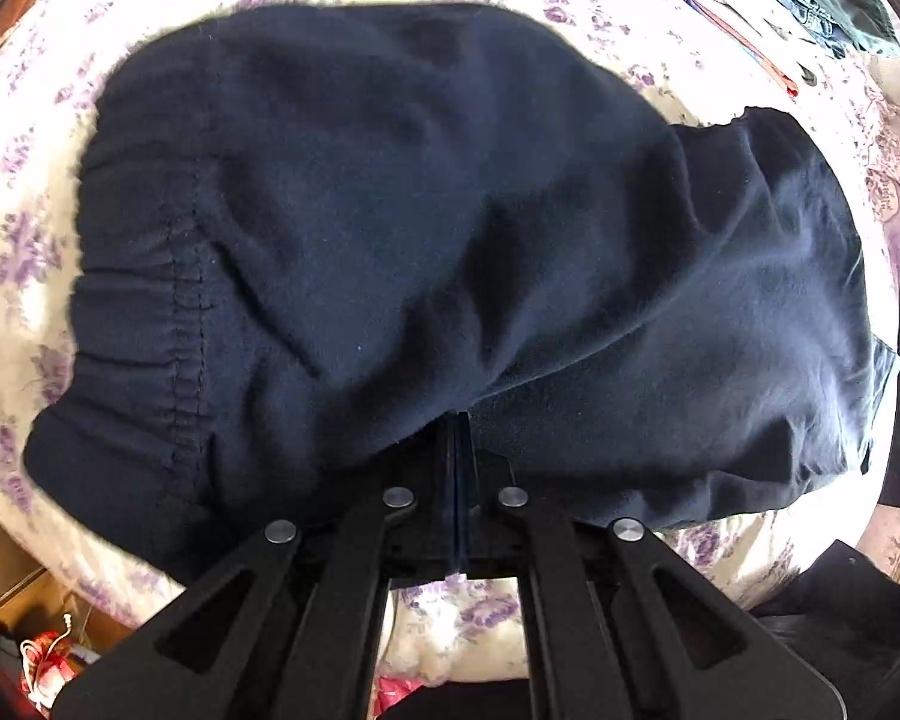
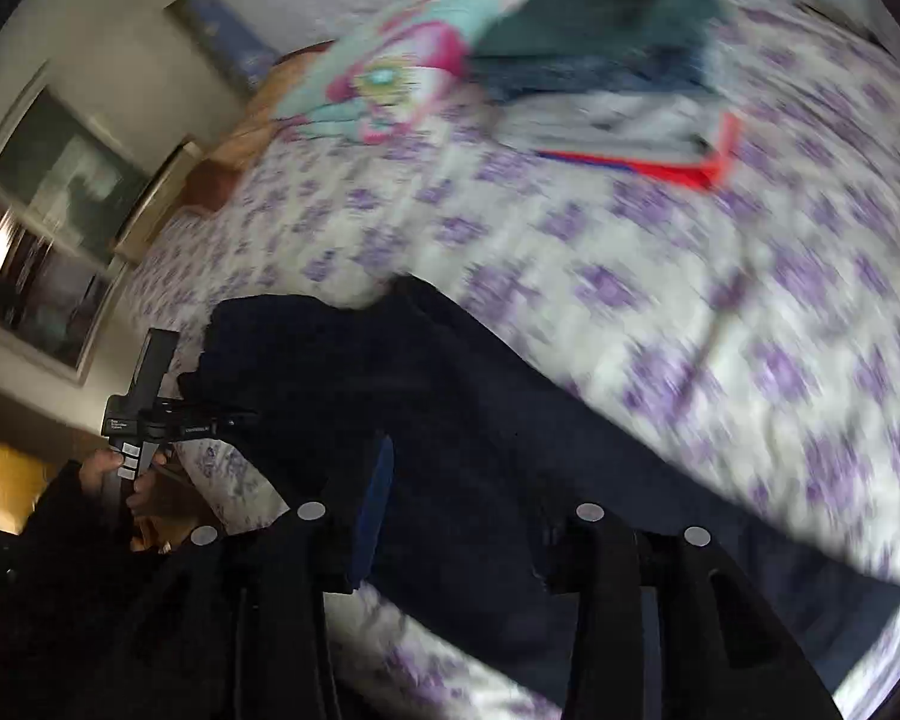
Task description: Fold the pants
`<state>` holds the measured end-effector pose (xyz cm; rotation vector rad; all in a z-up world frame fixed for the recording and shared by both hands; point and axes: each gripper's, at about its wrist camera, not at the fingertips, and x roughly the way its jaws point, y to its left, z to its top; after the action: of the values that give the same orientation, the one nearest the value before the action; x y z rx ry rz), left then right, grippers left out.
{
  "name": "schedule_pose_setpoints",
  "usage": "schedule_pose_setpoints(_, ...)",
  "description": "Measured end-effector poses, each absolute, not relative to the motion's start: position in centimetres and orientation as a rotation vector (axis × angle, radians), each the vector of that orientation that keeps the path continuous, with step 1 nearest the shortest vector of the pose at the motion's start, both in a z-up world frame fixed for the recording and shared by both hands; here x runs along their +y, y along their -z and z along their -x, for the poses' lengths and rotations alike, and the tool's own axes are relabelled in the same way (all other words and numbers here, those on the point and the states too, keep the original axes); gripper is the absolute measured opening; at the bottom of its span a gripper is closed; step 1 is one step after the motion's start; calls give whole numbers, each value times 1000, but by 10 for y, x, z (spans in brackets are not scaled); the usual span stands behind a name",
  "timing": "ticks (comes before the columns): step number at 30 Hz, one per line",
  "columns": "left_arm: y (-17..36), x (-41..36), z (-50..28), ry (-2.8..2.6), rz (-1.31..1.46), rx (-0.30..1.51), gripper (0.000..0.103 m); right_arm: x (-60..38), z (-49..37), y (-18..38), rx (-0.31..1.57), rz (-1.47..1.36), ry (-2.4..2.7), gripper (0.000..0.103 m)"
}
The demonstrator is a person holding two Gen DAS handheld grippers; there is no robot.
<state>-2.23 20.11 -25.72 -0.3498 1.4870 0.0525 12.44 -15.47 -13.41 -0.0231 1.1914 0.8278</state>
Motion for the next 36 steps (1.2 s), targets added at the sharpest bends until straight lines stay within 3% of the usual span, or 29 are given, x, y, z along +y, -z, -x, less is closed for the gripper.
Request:
schedule_pose_setpoints(7,189,229,-15,-101,307,1325,6,-30,-195,185,1333,256,-1020,41)
schedule_pose_setpoints(12,219,254,-40,-169,355,1337,6,-6,-208,211,1396,293,-1049,40)
schedule_pose_setpoints(15,244,263,-45,-200,395,1352,2,2,-217,227,1448,258,-1046,3)
schedule_pose_setpoints(20,240,262,-45,-267,357,1322,2,-16,-235,205,1362,166,-957,2)
schedule_pose_setpoints(27,253,261,-72,-343,242,1304,2,-4,-245,269,1432,199,-886,3)
schedule_pose_setpoints(29,250,261,-78,-331,219,1331,2,-11,-249,265,1472,143,-887,9)
schedule_pose_setpoints(31,240,261,-78,-321,221,1350,1,-29,-249,241,1454,131,-869,35)
schedule_pose_setpoints(33,217,253,-78,-332,188,1320,2,-57,-242,202,1351,135,-863,40)
schedule_pose_setpoints(36,176,221,-79,-252,151,1225,10,-120,-220,145,1194,109,-794,59)
